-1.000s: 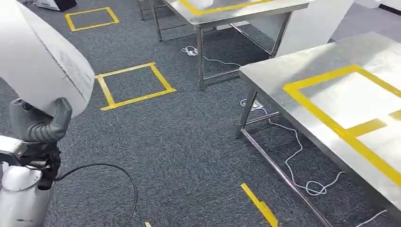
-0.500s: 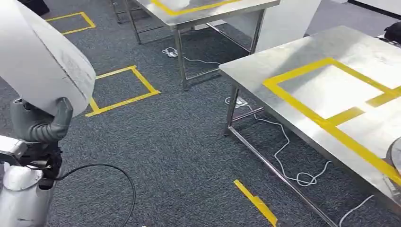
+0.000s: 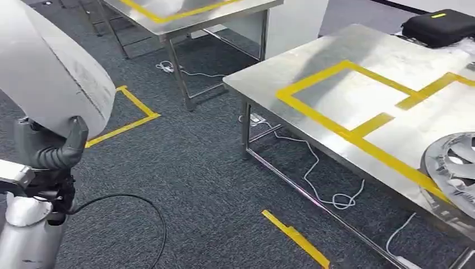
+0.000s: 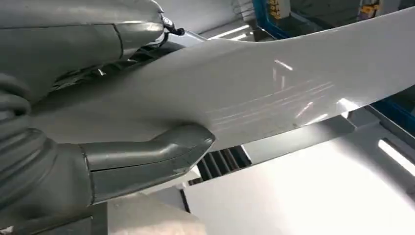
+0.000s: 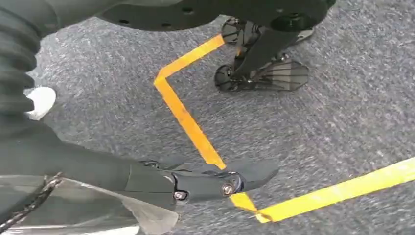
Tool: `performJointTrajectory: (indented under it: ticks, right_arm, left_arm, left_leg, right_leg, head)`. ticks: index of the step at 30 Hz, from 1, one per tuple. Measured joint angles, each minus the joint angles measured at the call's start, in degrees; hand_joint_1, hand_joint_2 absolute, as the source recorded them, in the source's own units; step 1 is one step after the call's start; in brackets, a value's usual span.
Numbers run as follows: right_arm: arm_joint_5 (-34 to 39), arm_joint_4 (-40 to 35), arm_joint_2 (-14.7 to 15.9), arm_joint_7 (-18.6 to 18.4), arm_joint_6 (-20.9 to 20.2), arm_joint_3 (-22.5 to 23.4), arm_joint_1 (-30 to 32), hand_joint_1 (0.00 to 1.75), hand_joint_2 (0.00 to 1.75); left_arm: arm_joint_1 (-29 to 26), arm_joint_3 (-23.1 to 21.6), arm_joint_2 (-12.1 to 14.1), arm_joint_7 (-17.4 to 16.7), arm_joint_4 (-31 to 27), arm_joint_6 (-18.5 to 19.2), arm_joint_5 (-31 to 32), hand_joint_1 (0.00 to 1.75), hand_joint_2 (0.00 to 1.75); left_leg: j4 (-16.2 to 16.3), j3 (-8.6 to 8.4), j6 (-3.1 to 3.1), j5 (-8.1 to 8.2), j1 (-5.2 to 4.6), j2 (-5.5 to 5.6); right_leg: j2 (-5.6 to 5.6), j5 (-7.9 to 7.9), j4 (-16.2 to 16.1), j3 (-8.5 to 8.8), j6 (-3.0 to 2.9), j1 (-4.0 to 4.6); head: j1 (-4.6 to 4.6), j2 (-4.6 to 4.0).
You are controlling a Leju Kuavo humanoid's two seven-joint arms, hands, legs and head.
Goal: Take the parts from the cabinet and place them on the table.
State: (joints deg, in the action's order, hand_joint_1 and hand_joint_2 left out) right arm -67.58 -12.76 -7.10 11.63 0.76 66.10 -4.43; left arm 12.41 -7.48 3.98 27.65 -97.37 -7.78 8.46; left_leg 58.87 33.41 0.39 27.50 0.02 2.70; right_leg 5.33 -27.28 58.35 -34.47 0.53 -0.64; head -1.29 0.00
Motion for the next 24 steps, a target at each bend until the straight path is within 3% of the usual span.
performJointTrajectory:
  ticks: [1, 2, 3, 4, 9, 10, 11, 13, 14, 15, 19, 21, 22, 24]
  right_arm:
    - [0.00, 0.00, 0.00, -0.11, 0.02, 0.00, 0.16, 0.00, 1.75]
    - [0.00, 0.00, 0.02, -0.17, 0.06, 0.00, 0.25, 0.00, 1.75]
    - [0.00, 0.00, 0.02, -0.17, 0.11, 0.00, 0.29, 0.00, 1.75]
    - [0.00, 0.00, 0.02, -0.20, 0.18, 0.00, 0.24, 0.00, 1.75]
    - [0.00, 0.00, 0.02, -0.24, 0.17, 0.00, 0.16, 0.00, 1.75]
    - [0.00, 0.00, 0.02, -0.24, 0.17, 0.00, 0.16, 0.00, 1.75]
    - [-0.02, 0.00, -0.04, -0.63, 0.17, 0.00, 0.35, 0.00, 1.75]
    - [0.00, 0.00, -0.02, -0.83, 0.20, 0.00, 0.33, 0.00, 1.75]
    - [0.00, 0.00, -0.02, -0.83, 0.20, 0.00, 0.21, 0.00, 1.75]
    - [0.02, 0.00, -0.02, -0.83, 0.20, 0.00, -0.01, 0.00, 1.75]
    - [0.02, 0.00, -0.02, -0.94, 0.20, 0.00, 0.03, 0.00, 1.75]
    - [0.04, 0.00, -0.02, -0.94, 0.20, 0.02, 0.05, 0.00, 1.75]
    - [0.04, 0.00, -0.02, -0.94, 0.20, 0.02, -0.11, 0.00, 1.75]
    - [0.07, 0.00, -0.02, -0.94, 0.18, 0.02, -0.10, 0.00, 1.75]
  left_arm:
    - [0.05, -0.02, 0.00, 0.00, 0.00, 0.00, 0.04, 1.75, 1.75]
    - [0.15, -0.09, -0.11, 0.00, 0.00, 0.00, 0.09, 1.75, 1.75]
    - [0.22, -0.11, -0.20, -0.11, 0.00, 0.02, 0.11, 1.75, 1.75]
    - [0.25, -0.11, -0.13, -0.11, 0.00, 0.00, 0.17, 1.75, 1.75]
    - [0.22, -0.11, -0.11, -0.13, 0.00, 0.00, 0.17, 1.75, 1.75]
    - [0.12, -0.11, -0.13, -0.18, 0.00, 0.00, 0.17, 1.75, 1.75]
    - [0.05, -0.11, -0.17, -0.24, 0.04, 0.00, 0.17, 1.75, 1.75]
    - [0.06, -0.17, -0.17, -0.24, 0.04, 0.00, 0.24, 1.75, 1.75]
    - [0.15, -0.17, -0.15, -0.24, 0.04, 0.00, 0.24, 1.75, 1.75]
    - [0.18, -0.17, -0.11, -0.24, 0.04, 0.00, 0.24, 1.75, 1.75]
    - [0.24, -0.24, -0.18, -0.33, 0.04, 0.00, 0.28, 1.75, 1.75]
    - [0.29, -0.31, -0.11, -0.35, 0.04, 0.00, 0.39, 1.75, 1.75]
    - [0.25, -0.31, 0.00, -0.39, 0.06, -0.04, 0.39, 1.75, 1.75]
    - [-0.05, -0.31, 0.04, -0.52, 0.11, -0.07, 0.41, 1.75, 1.75]
  left_leg:
    - [-0.24, -0.09, 0.23, -0.13, -0.05, -0.43]
    - [-1.15, -0.38, 0.75, -0.60, 0.51, -1.13]
    - [-1.37, -0.57, 0.88, -0.73, 0.44, -1.71]
    - [-1.36, -0.54, 1.18, -0.72, 0.43, -2.11]
    - [-1.34, -0.50, 1.21, -0.70, 0.39, -2.55]
    - [-1.34, -0.51, 1.26, -0.66, 0.34, -2.98]
    - [-1.30, -0.52, 1.27, -0.53, 0.31, -5.03]
    - [-1.24, -0.73, 0.95, -0.31, 0.32, -5.91]
    - [-1.06, -0.82, 0.63, -0.10, 0.16, -6.29]
    - [-0.65, -0.63, 0.23, 0.20, -0.35, -6.65]
    - [-0.65, -1.11, -0.38, 0.51, -0.26, -8.44]
    - [2.68, 0.04, -1.13, 3.25, 0.12, -4.91]
    - [7.39, 2.04, -1.32, 5.73, 0.22, -3.84]
    - [16.17, 6.10, -1.48, 9.06, 0.30, -3.31]
  right_leg:
    - [0.40, 0.15, -0.27, -0.01, 0.45, -0.04]
    - [0.08, -0.18, -0.07, -0.58, 0.68, 0.01]
    - [-2.23, -1.15, 1.00, -1.02, 0.81, 0.25]
    - [-3.75, -3.02, 3.98, -2.42, 0.97, 0.22]
    - [-4.35, -4.60, 7.22, -3.95, 1.08, 0.14]
    - [-4.59, -6.01, 10.50, -5.51, 1.20, 0.07]
    - [-5.00, -5.84, 15.33, -7.92, 1.77, -0.07]
    - [-6.31, -0.95, 5.10, -2.54, 1.63, -0.05]
    - [-9.04, -0.24, 0.37, -0.10, 1.47, 0.14]
    - [-9.45, -0.68, -0.37, 0.82, 1.06, 0.63]
    - [-7.12, -0.21, -0.48, 0.55, -0.16, 0.42]
    - [-6.20, 0.02, -0.64, 0.70, -0.66, 0.06]
    - [-5.54, 0.05, -0.63, 0.69, -0.88, 0.06]
    - [-4.27, 0.06, -0.57, 0.68, -0.94, 0.09]
  head:
    - [-0.09, 0.00]
    - [0.04, 0.00]
    - [0.07, 0.00]
    - [0.37, 0.00]
    - [0.33, 0.00]
    - [0.28, 0.00]
    - [0.28, 0.00]
    - [0.33, 0.00]
    - [0.35, 0.00]
    - [0.42, 0.00]
    - [0.28, 0.00]
    - [-0.07, 0.00]
    - [-0.02, 0.00]
    - [0.00, 0.00]
